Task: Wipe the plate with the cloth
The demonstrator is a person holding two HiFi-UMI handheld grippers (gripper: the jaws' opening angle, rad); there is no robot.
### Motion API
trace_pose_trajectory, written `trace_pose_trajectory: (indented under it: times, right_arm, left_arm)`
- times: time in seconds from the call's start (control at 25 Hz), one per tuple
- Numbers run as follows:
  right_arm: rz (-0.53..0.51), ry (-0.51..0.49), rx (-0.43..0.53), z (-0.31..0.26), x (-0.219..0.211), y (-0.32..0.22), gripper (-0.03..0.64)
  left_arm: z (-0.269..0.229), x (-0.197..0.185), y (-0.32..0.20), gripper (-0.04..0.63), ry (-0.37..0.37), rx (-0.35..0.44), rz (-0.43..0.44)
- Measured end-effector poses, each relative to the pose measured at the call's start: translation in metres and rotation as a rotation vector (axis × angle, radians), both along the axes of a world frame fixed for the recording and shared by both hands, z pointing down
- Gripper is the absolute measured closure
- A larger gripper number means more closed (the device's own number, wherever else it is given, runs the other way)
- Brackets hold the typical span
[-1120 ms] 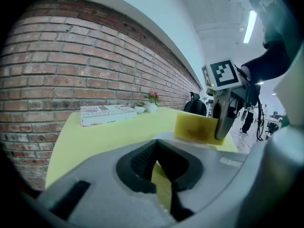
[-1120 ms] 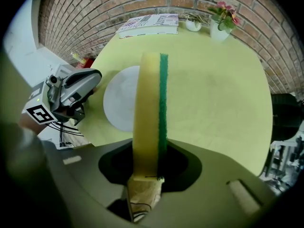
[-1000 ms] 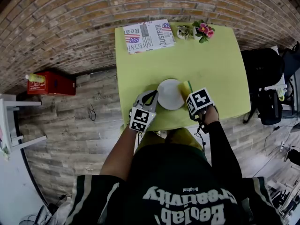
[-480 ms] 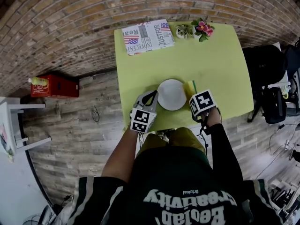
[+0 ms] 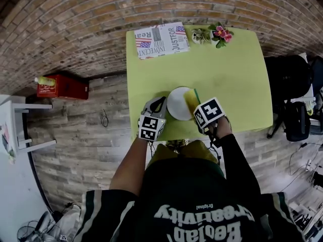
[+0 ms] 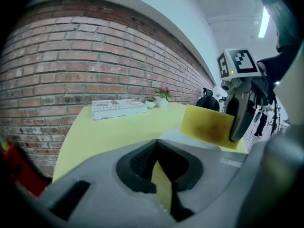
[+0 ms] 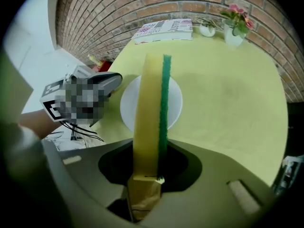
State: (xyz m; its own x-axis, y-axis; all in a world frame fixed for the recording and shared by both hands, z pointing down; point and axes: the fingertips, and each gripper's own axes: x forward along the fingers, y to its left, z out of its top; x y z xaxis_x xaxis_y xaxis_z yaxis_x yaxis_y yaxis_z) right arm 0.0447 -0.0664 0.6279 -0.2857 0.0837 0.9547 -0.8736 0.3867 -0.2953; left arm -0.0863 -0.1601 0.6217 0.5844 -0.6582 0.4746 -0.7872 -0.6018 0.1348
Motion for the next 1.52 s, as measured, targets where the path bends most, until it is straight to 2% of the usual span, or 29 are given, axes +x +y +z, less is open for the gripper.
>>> trace_pose_trajectory:
  times: [0.2,0.44,0.68,0.84,1.16,1.36,1.52]
  right_arm:
    - [-0.094,-0.048,-0.016,0.001,-0.021,0.002,0.48]
    - [-0.2,-0.09,-0.03,0.002,-0.044,0.007,0.48]
    - [-0.259,-0.1,-0.023,0.003,-0.052,0.007,0.48]
    - [-0.293,-0.102,-0.03,0.006,-0.056,0.014,0.48]
    - [-0.294,-0.122,-0.05,0.01,-0.059,0.015,0.48]
    - [-0.3,-0.126,-0.068,0.009,-0.061,0.016,0.48]
    - [-0.3,-0.121,-0.085,0.009,-0.057,0.017,0.482]
  left_arm:
    - [0.004,-0.002,0.01,0.588,-0.021,-0.035,-0.043]
    - [0.005,-0.004,0.018,0.588,0.002,-0.079,-0.108]
    - [0.008,-0.006,0.021,0.588,-0.03,-0.068,-0.153]
    - [0.004,-0.003,0.025,0.588,-0.013,-0.036,-0.153]
    - [0.005,-0.002,0.027,0.588,-0.032,-0.026,-0.132]
    - [0.002,-0.004,0.027,0.588,0.019,-0.029,-0.128]
    - [0.003,-0.002,0.029,0.588,-0.009,-0.017,-0.113]
